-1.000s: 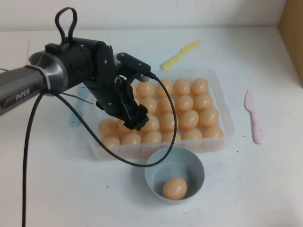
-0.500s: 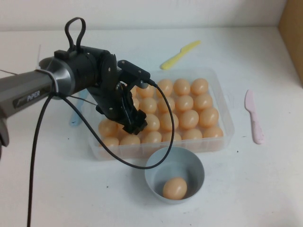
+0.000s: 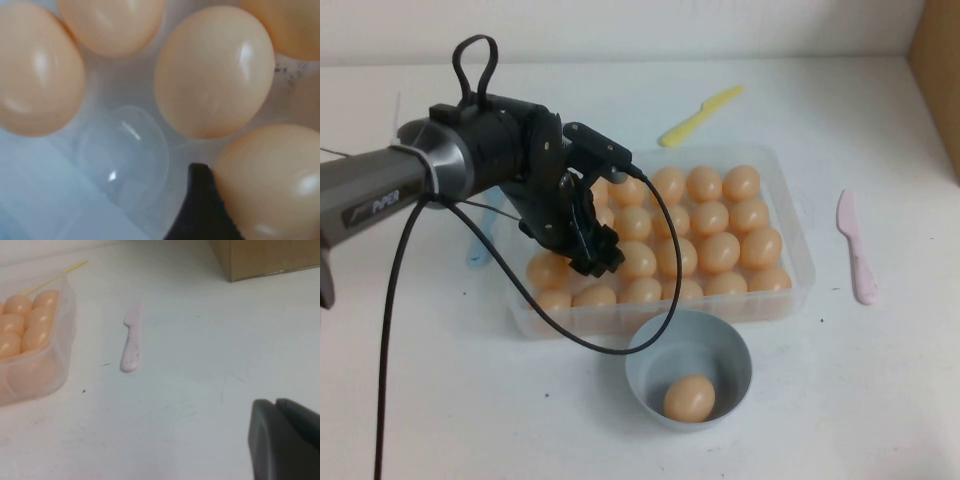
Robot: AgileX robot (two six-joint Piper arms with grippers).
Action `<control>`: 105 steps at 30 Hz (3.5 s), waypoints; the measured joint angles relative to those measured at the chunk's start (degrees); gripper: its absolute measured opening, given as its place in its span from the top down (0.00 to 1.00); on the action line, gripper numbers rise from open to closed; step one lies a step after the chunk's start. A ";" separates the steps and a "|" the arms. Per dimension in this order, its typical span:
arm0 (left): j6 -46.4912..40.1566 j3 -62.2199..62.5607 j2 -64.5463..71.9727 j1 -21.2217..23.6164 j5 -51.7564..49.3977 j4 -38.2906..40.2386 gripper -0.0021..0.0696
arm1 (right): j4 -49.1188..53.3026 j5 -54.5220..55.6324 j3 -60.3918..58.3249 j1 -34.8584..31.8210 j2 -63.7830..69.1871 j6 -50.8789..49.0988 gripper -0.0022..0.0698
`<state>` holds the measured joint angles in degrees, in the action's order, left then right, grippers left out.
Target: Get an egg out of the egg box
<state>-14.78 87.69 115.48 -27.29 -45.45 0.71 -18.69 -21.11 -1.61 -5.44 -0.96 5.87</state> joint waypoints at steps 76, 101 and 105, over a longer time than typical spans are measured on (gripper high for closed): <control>-0.83 -40.20 -44.95 -16.76 29.79 6.64 0.97 | 0.00 0.00 0.00 0.00 0.00 0.00 1.00; 0.01 -44.54 -63.83 -16.76 18.41 5.10 0.98 | 0.00 0.00 0.00 0.00 0.00 0.00 1.00; 0.01 -48.45 -64.90 -16.76 24.24 2.63 0.98 | 0.00 0.00 0.00 0.00 0.00 0.00 1.00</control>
<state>-14.77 39.24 50.58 -44.05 -21.22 3.34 -18.69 -21.11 -1.61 -5.44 -0.96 5.87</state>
